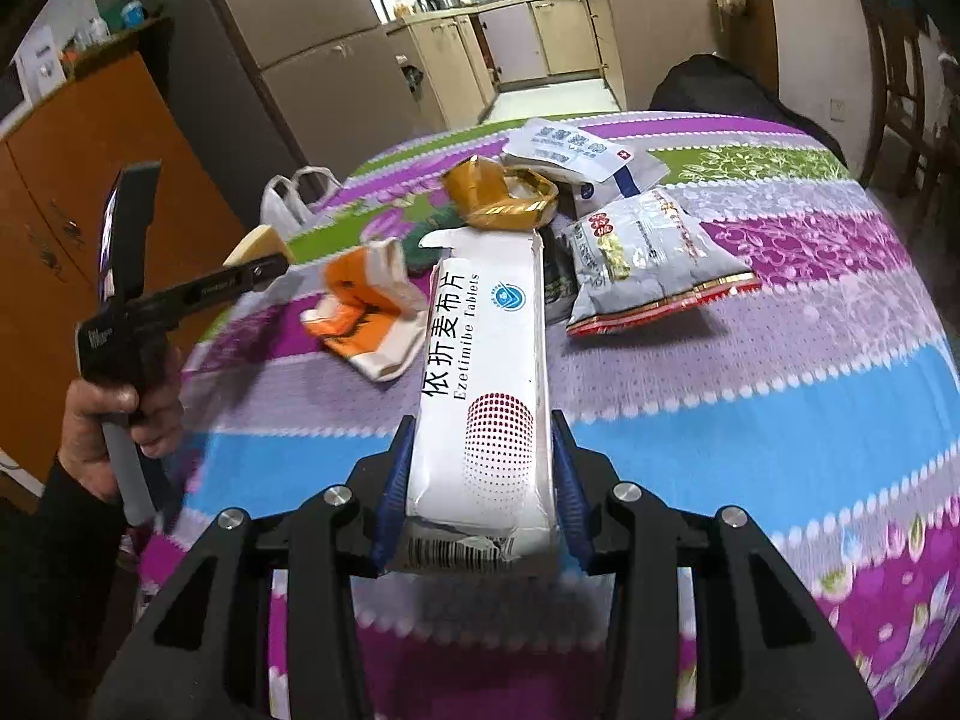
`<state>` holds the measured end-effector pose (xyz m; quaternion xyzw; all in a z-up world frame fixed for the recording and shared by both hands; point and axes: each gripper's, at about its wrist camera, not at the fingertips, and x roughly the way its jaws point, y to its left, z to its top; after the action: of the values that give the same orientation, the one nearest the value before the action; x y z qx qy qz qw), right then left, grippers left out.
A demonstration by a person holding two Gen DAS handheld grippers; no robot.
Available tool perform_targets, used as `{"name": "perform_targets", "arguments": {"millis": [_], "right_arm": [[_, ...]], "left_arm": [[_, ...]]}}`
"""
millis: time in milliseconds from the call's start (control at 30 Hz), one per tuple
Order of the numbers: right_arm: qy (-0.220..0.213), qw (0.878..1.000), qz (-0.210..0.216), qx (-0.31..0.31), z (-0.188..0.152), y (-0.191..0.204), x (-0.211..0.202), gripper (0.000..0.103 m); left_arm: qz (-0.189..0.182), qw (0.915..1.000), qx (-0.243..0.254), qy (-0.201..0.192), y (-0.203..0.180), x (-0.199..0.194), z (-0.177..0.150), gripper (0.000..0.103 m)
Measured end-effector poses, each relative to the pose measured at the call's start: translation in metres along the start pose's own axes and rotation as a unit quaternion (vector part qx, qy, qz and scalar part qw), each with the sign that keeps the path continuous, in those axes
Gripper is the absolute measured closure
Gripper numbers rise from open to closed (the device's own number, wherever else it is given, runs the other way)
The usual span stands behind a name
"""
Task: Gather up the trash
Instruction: 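Grasp the yellow sponge with left tool while right tool grasps the white medicine box, then carry the sponge and medicine box with both tools over the trash bag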
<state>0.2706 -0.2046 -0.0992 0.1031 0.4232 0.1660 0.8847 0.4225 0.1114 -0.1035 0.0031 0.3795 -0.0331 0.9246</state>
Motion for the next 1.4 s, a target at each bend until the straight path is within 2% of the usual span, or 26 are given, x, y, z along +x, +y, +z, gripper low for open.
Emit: {"name": "perform_targets", "arguments": {"millis": [133,267,467,600,700,1100,1233,1400], "right_arm": [[0.002,1.000,0.023,0.017,-0.011,0.001,-0.014,0.063],[0.001,0.999,0.036,0.026,-0.022,0.005,-0.026,0.063],[-0.006,0.999,0.036,0.026,-0.032,0.009,-0.041,0.063],[-0.016,0.999,0.029,0.024,-0.032,0.009,-0.052,0.063],[-0.026,0.999,0.021,0.018,-0.032,0.011,-0.063,0.063],[-0.060,0.998,-0.006,0.012,-0.033,0.000,-0.102,0.063],[-0.075,0.997,-0.016,0.011,-0.029,-0.008,-0.119,0.063],[-0.096,0.994,-0.049,0.010,-0.019,-0.028,-0.150,0.063]], "left_arm": [[0.009,0.9999,-0.003,-0.009,0.000,-0.037,-0.014,0.069],[-0.006,0.9997,0.004,-0.022,-0.011,-0.070,-0.025,0.069],[-0.027,0.9972,0.063,-0.031,-0.063,-0.106,-0.050,0.069],[-0.031,0.9945,0.095,-0.034,-0.094,-0.114,-0.062,0.069],[-0.042,0.9941,0.096,-0.028,-0.111,-0.118,-0.064,0.069],[-0.027,0.9895,0.134,-0.047,-0.160,-0.138,-0.069,0.069],[-0.038,0.9868,0.149,-0.051,-0.175,-0.144,-0.065,0.069],[-0.057,0.9810,0.173,-0.068,-0.209,-0.155,-0.054,0.069]]}}
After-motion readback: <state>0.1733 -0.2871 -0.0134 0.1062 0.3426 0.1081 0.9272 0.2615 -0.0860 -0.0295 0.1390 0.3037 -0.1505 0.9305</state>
